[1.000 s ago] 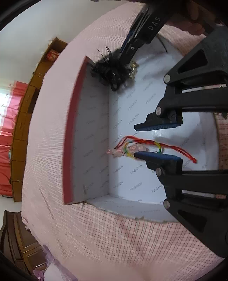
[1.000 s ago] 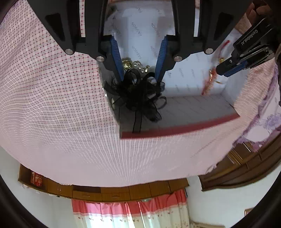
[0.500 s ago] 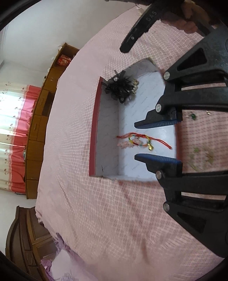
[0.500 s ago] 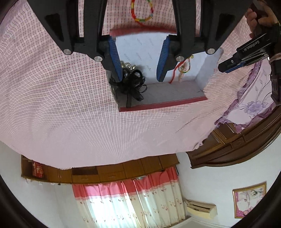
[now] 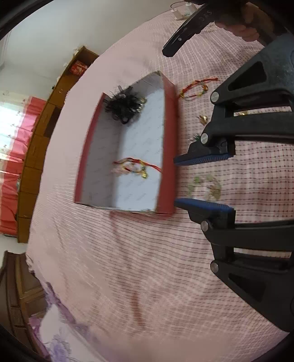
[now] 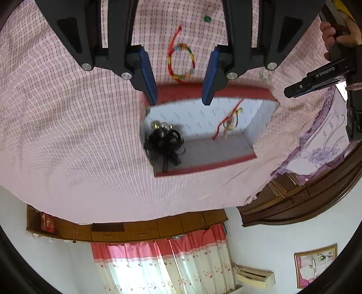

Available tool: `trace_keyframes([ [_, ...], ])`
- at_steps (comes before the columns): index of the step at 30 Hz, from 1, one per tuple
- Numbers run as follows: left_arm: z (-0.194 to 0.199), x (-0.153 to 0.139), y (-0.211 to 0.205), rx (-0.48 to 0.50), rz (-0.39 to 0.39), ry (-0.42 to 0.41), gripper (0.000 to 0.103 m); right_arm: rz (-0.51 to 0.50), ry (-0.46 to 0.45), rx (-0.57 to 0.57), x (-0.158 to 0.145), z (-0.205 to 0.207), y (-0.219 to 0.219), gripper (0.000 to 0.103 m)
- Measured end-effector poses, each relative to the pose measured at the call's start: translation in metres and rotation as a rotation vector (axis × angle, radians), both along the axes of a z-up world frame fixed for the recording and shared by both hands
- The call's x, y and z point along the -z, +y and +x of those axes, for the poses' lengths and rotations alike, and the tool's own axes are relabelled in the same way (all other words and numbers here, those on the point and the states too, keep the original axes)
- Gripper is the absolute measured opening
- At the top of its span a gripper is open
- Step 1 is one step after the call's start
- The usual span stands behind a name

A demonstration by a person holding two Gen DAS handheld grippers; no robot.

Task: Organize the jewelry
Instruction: 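Move the left gripper to the jade bracelet while the right approaches the rainbow bracelet, then grasp the green jade bracelet with the left gripper while the right grasps the rainbow bracelet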

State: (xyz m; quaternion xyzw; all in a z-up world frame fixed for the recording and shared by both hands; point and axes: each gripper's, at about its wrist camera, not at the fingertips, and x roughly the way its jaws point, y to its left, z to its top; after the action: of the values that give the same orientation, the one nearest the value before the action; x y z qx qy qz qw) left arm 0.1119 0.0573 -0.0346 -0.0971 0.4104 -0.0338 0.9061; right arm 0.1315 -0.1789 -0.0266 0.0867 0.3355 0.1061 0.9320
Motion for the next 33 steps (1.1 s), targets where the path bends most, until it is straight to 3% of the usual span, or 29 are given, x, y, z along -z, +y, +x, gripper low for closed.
trace_keyframes([
  [20,0.002,0.051,-0.006,-0.020,0.006,0.112,0.021,-0.002,0.137,0.006,0.054,0.001,0.004,0.044],
  [33,0.012,0.068,0.002,-0.048,-0.056,0.100,0.021,-0.050,0.201,-0.008,0.076,0.019,0.017,0.041],
])
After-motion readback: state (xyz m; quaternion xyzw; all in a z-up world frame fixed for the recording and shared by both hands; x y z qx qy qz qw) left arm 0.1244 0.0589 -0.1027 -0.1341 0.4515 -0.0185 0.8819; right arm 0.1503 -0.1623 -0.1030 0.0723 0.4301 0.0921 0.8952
